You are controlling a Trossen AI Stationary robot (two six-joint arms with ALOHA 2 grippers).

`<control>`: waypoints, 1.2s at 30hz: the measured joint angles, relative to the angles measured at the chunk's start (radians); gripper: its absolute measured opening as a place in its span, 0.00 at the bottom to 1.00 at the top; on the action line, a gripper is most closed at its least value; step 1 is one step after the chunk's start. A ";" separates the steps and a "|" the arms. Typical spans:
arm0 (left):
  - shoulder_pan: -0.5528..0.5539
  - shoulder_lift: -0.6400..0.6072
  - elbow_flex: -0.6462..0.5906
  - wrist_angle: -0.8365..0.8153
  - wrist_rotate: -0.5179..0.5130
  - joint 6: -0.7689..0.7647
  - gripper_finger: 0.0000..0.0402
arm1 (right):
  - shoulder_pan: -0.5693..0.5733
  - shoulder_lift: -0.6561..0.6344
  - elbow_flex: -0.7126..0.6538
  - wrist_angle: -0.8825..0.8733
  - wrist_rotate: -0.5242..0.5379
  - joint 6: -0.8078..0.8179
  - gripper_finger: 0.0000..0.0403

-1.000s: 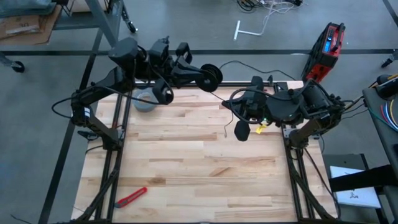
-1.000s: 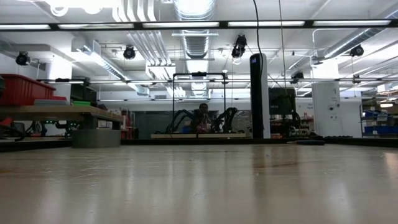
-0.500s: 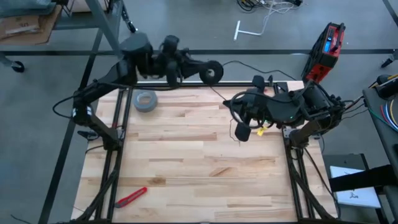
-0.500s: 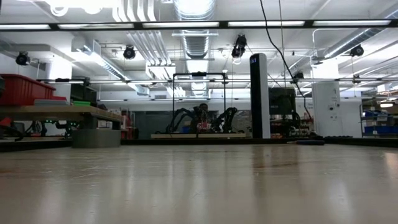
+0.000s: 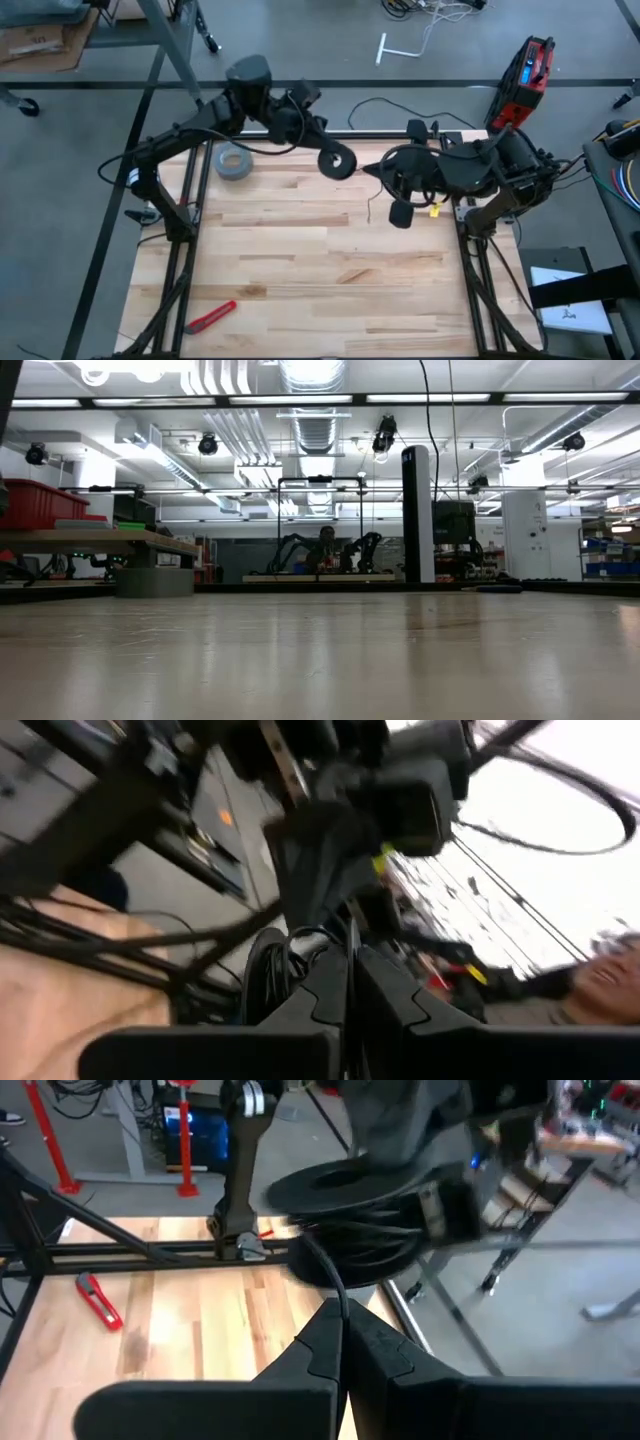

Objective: Coil cords
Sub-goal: Coil the black wire on the black spool

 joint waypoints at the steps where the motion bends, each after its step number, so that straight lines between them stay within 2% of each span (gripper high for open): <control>1: -0.001 0.004 0.000 0.001 0.022 -0.005 0.01 | 0.000 -0.002 0.000 0.009 -0.001 -0.018 0.00; 9: -0.018 0.027 0.000 0.045 0.128 -0.019 0.01 | -0.022 0.004 0.000 0.050 -0.007 -0.140 0.00; 14: -0.029 0.027 0.001 0.087 0.107 -0.049 0.01 | -0.070 0.023 0.000 0.112 -0.016 -0.216 0.00; 19: -0.055 0.025 0.001 0.210 0.100 -0.120 0.01 | -0.092 0.033 0.002 0.158 -0.034 -0.215 0.01; 21: -0.066 0.024 0.002 0.265 0.102 -0.147 0.01 | -0.098 0.038 -0.001 0.178 -0.076 -0.215 0.03; 23: -0.078 0.024 0.002 0.321 0.101 -0.176 0.01 | -0.115 0.039 -0.002 0.200 -0.142 -0.177 0.06; 26: -0.095 0.023 0.002 0.362 0.092 -0.199 0.01 | -0.165 0.027 0.000 0.233 -0.305 -0.051 0.14; 30: -0.110 0.024 0.002 0.415 0.024 -0.212 0.01 | -0.236 0.029 0.000 0.237 -0.459 0.137 0.26; 33: -0.118 0.025 0.002 0.601 -0.021 -0.249 0.01 | -0.279 0.030 0.000 0.231 -0.495 0.231 0.33; 36: -0.121 0.020 0.003 0.767 -0.072 -0.315 0.01 | -0.319 0.028 0.000 0.232 -0.496 0.248 0.38</control>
